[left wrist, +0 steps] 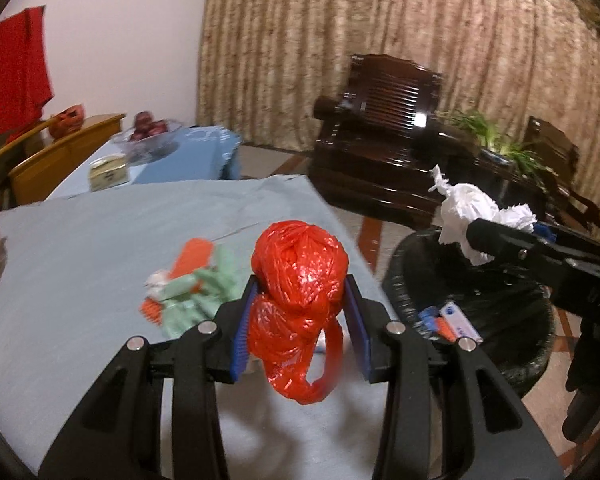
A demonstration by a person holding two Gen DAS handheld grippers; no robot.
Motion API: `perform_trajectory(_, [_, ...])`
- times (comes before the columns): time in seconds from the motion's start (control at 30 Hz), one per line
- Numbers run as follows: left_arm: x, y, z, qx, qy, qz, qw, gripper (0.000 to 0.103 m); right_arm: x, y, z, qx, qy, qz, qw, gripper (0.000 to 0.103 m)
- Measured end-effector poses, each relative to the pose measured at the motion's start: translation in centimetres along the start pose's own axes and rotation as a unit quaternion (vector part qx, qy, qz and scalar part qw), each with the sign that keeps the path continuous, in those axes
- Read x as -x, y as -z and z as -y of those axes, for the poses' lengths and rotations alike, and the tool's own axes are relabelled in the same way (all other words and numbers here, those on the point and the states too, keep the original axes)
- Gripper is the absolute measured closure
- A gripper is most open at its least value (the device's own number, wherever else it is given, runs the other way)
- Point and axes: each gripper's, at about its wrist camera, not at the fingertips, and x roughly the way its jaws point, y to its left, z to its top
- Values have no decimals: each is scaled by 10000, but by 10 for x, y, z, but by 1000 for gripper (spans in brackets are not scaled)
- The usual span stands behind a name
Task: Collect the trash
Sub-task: 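Carry red bag and white tissue over the trash bin and open both grippers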
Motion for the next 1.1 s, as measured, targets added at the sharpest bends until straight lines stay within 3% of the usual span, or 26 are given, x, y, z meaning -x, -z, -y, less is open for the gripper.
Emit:
perform_trajectory(0.43, [-38,-5,92,-555,772,9,9955,63,36,19,85,-446,846,52,9954,55])
perform_trajectory(0.87, [-89,-3,161,-935,1208,-175,9881,63,44,44,158,-937,1429,-108,9852,54])
perform_trajectory(1.03, [-107,-1,179,-1001,1522,-346,9827,56,43,52,177,-1024,1605,-217,9815,43])
perform_trajectory(1.1, [-111,0,181,-975,1620,-399,9811,49,46,55,181,-1052,1681,-210,9799,30])
